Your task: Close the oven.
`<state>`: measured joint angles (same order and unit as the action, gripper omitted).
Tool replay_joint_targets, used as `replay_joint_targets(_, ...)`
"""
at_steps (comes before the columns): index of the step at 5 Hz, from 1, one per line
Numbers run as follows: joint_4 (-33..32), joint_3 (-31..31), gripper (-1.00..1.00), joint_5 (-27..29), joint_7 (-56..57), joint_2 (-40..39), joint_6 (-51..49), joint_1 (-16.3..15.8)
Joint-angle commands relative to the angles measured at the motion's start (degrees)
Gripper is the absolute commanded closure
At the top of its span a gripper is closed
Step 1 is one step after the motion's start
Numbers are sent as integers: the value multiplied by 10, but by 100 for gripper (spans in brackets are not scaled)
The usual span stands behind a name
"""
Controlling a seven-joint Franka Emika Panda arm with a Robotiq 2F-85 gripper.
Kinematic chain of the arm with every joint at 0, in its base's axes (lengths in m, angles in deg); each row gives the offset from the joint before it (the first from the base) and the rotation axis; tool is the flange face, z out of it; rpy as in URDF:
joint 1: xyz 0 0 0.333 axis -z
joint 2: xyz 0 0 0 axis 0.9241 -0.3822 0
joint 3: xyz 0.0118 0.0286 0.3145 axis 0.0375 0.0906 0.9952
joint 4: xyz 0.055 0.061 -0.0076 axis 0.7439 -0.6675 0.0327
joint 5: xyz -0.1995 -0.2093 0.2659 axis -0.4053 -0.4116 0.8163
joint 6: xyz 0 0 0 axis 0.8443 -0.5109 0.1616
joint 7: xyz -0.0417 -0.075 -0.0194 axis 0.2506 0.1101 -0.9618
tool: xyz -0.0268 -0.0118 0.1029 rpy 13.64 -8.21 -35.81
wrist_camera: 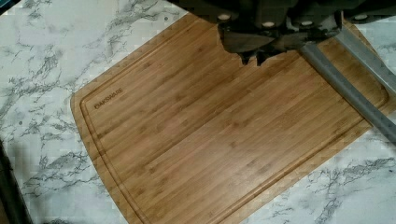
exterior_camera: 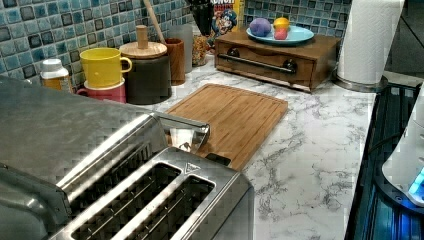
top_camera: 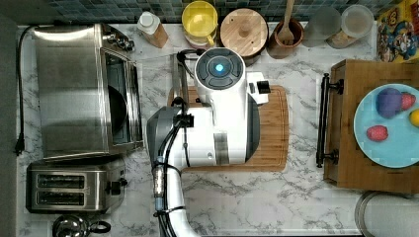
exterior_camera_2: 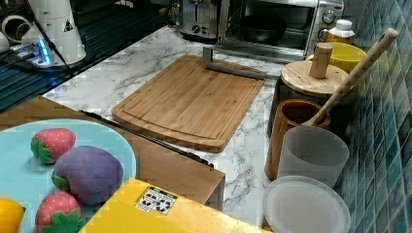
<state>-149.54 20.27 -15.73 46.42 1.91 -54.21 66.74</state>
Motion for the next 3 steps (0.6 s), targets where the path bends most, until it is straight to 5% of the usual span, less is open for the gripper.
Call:
replay_joint_targets(1,-2,-6,100,33,77,-23,28,14)
replay_joint_targets(3,40,-24,100,205,437,-102,100,85)
